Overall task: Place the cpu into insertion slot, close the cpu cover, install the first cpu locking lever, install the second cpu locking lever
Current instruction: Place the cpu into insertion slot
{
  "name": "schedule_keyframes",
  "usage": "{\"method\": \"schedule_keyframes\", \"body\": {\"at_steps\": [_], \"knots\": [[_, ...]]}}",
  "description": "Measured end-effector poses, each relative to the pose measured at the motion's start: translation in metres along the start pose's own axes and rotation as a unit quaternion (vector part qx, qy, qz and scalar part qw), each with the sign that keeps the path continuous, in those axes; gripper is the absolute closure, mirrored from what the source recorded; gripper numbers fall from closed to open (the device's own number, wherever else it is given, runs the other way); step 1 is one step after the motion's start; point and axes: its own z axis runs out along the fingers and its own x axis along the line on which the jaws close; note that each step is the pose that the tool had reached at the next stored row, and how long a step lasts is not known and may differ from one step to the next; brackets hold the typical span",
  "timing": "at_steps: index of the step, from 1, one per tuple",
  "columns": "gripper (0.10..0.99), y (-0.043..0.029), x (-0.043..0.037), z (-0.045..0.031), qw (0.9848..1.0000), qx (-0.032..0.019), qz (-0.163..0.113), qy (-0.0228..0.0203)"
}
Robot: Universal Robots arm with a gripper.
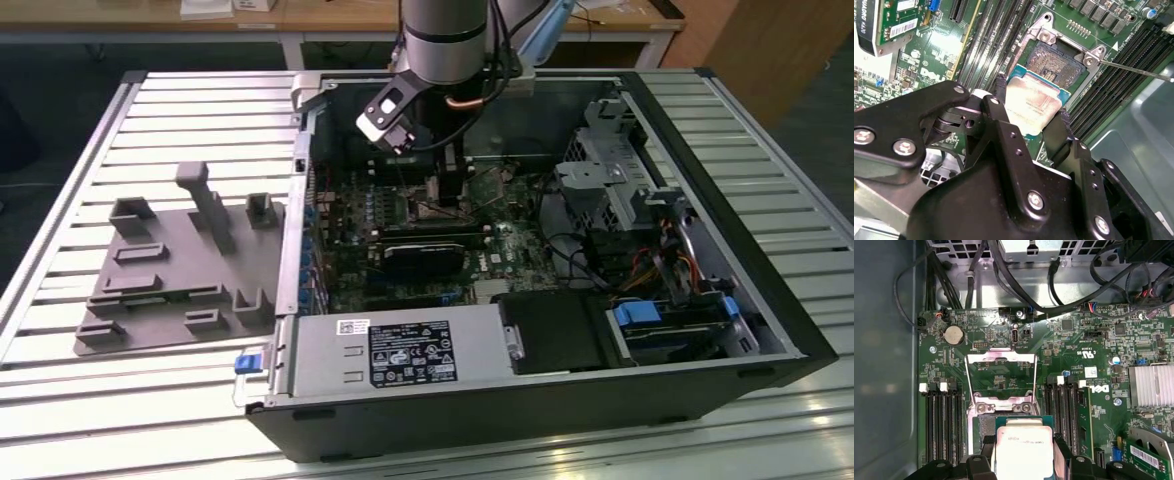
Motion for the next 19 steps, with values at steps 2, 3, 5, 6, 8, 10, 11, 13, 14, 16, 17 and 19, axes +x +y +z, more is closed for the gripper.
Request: {"method": "schedule_keyframes", "body": {"at_steps": [2,3,5,6,8,10,11,13,14,16,17,19], "knots": [[0.549,-0.0001,0.0002,0.0011,1.0,-0.0001,0.0,0.0],[0.549,-0.0002,0.0003,0.0018,1.0,-0.0001,0.0,0.0],[0.549,-0.0003,0.0005,0.0032,1.0,-0.0001,0.0,0.0],[0.549,-0.0004,0.0007,0.0039,1.0,-0.0001,0.0,0.0],[0.549,-0.0005,0.001,0.0052,1.0,-0.0001,0.0,-0.0001],[0.549,-0.0007,0.0013,0.0066,1.0,-0.0001,0.0,-0.0001],[0.549,-0.0008,0.0015,0.0074,1.0,-0.0001,0.0,-0.0001],[0.549,-0.001,0.0021,0.0092,1.0,-0.0001,0.0,-0.0001],[0.549,-0.0011,0.0025,0.01,1.0,-0.0001,0.0,-0.0001],[0.549,-0.0013,0.0036,0.0115,1.0,-0.0001,0.0,-0.0001],[0.549,-0.0014,0.0042,0.0122,1.0,-0.0001,0.0,-0.0001],[0.549,-0.0016,0.0055,0.0132,1.0,-0.0001,0.0,0.0]]}}
